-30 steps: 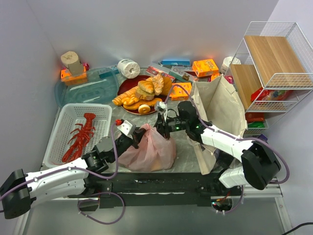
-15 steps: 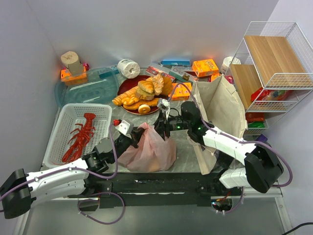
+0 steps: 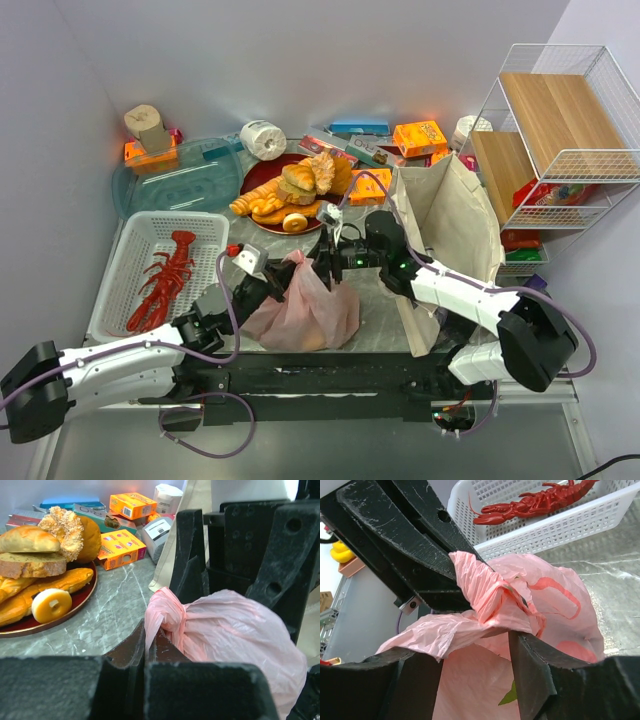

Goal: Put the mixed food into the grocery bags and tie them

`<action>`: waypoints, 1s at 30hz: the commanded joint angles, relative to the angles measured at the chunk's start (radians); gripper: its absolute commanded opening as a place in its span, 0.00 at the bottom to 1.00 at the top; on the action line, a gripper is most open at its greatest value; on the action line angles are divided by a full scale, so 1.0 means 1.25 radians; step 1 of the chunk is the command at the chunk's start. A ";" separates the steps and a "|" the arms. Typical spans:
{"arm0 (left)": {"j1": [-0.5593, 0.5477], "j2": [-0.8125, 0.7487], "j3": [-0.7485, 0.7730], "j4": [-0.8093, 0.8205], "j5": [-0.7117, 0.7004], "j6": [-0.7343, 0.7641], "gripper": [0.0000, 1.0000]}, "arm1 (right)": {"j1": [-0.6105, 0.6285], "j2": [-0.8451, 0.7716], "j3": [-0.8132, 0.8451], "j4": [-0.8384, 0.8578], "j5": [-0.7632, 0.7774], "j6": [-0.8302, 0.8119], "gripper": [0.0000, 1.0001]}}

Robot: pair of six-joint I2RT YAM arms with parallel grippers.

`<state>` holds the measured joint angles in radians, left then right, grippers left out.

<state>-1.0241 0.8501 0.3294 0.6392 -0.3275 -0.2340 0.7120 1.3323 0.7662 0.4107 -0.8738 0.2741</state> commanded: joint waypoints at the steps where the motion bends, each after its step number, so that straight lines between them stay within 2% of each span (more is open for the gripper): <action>1: -0.023 0.034 -0.003 0.096 0.040 -0.061 0.01 | 0.024 0.020 0.003 0.102 0.023 0.014 0.60; 2: -0.026 0.040 0.001 0.099 0.044 -0.063 0.01 | 0.026 0.025 0.002 0.108 0.023 0.021 0.60; 5: -0.031 0.056 0.003 0.097 0.051 -0.064 0.01 | 0.026 0.024 0.003 0.105 0.036 0.016 0.49; 6: -0.031 0.048 0.002 0.096 0.050 -0.064 0.01 | 0.027 0.020 0.003 0.096 0.051 0.011 0.40; 8: -0.031 0.034 0.002 0.073 0.041 -0.055 0.01 | 0.028 0.010 -0.002 0.066 0.066 -0.010 0.31; 9: -0.031 0.015 0.003 0.062 0.039 -0.048 0.01 | 0.027 -0.004 -0.005 0.057 0.073 -0.016 0.22; 11: -0.031 -0.005 0.011 0.014 0.041 -0.034 0.01 | 0.026 -0.021 -0.021 0.042 0.106 -0.035 0.10; 12: -0.031 -0.023 0.015 -0.003 0.041 -0.031 0.01 | 0.024 -0.042 -0.024 0.019 0.120 -0.042 0.00; 14: -0.031 -0.043 0.025 -0.058 0.039 -0.026 0.03 | 0.023 -0.072 -0.034 -0.004 0.155 -0.063 0.00; 16: -0.030 -0.075 0.035 -0.102 0.034 -0.024 0.21 | 0.019 -0.088 -0.039 -0.046 0.183 -0.080 0.00; 17: -0.030 -0.098 0.047 -0.152 0.009 -0.027 0.42 | 0.018 -0.105 -0.039 -0.061 0.188 -0.087 0.00; 20: -0.028 -0.158 0.077 -0.229 -0.014 -0.019 0.59 | 0.012 -0.139 -0.044 -0.106 0.208 -0.101 0.00; 21: -0.028 -0.176 0.086 -0.279 -0.031 -0.019 0.69 | 0.011 -0.147 -0.046 -0.115 0.208 -0.103 0.00; 22: -0.025 -0.193 0.095 -0.307 -0.036 -0.019 0.73 | 0.010 -0.153 -0.048 -0.127 0.209 -0.106 0.00; 24: -0.023 -0.242 0.119 -0.377 -0.031 -0.015 0.92 | 0.006 -0.165 -0.052 -0.137 0.212 -0.106 0.00; 26: -0.020 -0.276 0.146 -0.420 -0.025 -0.020 0.97 | 0.005 -0.165 -0.047 -0.148 0.209 -0.110 0.00; 28: -0.020 -0.293 0.161 -0.474 -0.023 -0.034 0.96 | 0.003 -0.163 -0.047 -0.147 0.202 -0.108 0.00; 29: -0.020 -0.311 0.170 -0.487 -0.017 -0.053 0.93 | 0.002 -0.159 -0.048 -0.144 0.201 -0.106 0.00; 30: -0.020 -0.318 0.172 -0.494 -0.009 -0.064 0.82 | 0.003 -0.159 -0.051 -0.140 0.195 -0.105 0.00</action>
<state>-1.0531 0.4950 0.4881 0.1486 -0.3458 -0.2630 0.7254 1.1503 0.7120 0.2291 -0.6353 0.1589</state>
